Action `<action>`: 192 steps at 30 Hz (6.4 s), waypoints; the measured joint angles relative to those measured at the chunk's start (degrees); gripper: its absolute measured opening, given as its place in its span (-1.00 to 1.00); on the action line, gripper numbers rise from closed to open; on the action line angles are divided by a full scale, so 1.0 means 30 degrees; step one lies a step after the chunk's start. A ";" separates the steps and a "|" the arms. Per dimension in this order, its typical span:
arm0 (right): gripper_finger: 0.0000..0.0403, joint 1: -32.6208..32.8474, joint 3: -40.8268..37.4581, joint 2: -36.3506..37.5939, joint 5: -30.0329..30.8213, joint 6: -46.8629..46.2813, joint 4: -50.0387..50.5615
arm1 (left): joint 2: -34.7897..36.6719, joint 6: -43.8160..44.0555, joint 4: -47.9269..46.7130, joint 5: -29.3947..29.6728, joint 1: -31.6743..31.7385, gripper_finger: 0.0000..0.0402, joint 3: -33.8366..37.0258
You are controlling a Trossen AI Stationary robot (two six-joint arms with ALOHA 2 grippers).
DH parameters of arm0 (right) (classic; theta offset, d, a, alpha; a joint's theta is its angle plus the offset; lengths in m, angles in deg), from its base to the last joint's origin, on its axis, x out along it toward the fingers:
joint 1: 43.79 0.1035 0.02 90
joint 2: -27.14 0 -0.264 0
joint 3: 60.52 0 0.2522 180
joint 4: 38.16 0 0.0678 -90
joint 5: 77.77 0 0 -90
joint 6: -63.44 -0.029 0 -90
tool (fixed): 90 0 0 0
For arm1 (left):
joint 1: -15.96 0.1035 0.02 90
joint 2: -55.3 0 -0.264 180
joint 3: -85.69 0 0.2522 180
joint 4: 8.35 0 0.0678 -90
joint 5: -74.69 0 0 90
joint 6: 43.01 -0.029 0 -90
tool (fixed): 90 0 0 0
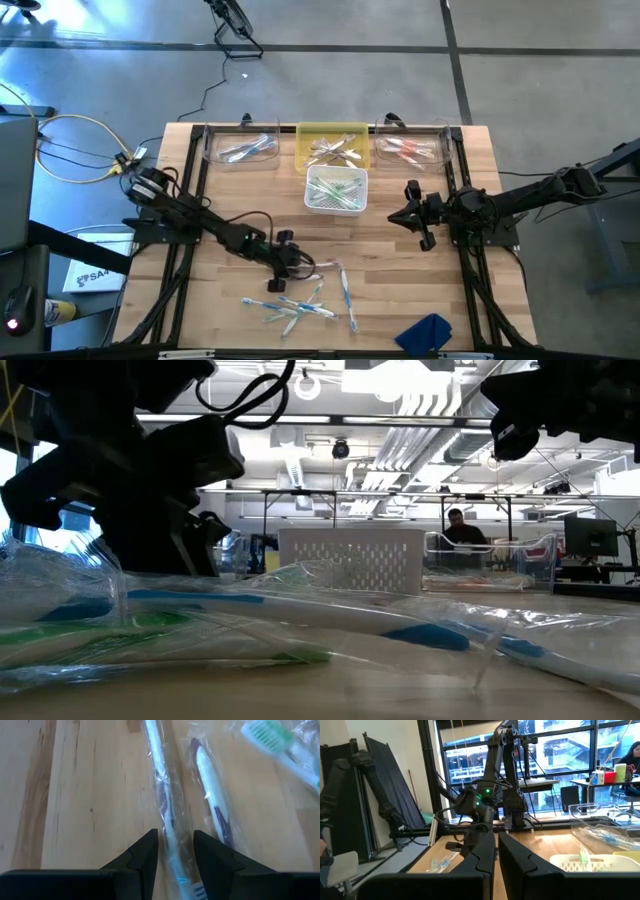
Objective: Pick & Place Toothbrushes
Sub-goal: Put the purple toothbrush into the yellow bin, then put the blue toothbrush into the left transparent bin
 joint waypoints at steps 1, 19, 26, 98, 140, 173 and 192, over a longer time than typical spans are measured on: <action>-0.93 0.0006 0.0000 0.0000 -0.0006 0.0000 -0.0001 | -0.0051 -0.0005 0.0004 0.0005 0.0000 -0.39 -0.0048; -0.93 0.0001 0.0000 0.0007 -0.0171 -0.0138 0.0034 | -0.0286 -0.0211 0.0010 0.0375 0.0036 -0.94 -0.0265; -0.93 0.0000 0.0000 0.0073 -0.0215 -0.0153 0.0045 | 0.0641 -0.1323 -0.0209 0.1414 0.0037 -0.89 -0.0202; -0.93 0.0000 0.0007 0.0066 0.0503 -0.0525 0.0164 | -0.4747 -1.3871 -0.8561 -0.7973 2.0291 -0.93 -1.3863; -0.93 0.0004 0.0007 0.0066 0.0503 -0.0517 0.0340 | -0.4821 -1.3157 -0.7749 -0.7537 2.0195 -0.40 -1.3841; -0.93 0.0000 0.0007 0.0061 0.0510 0.0000 0.0318 | -0.4792 -1.4247 -0.7002 -0.7626 1.9132 -0.40 -1.3841; -0.93 0.0001 0.0007 0.0058 0.0589 -0.0157 0.0311 | -0.4134 -1.4523 -0.7451 -0.7136 1.8853 -0.40 -1.3834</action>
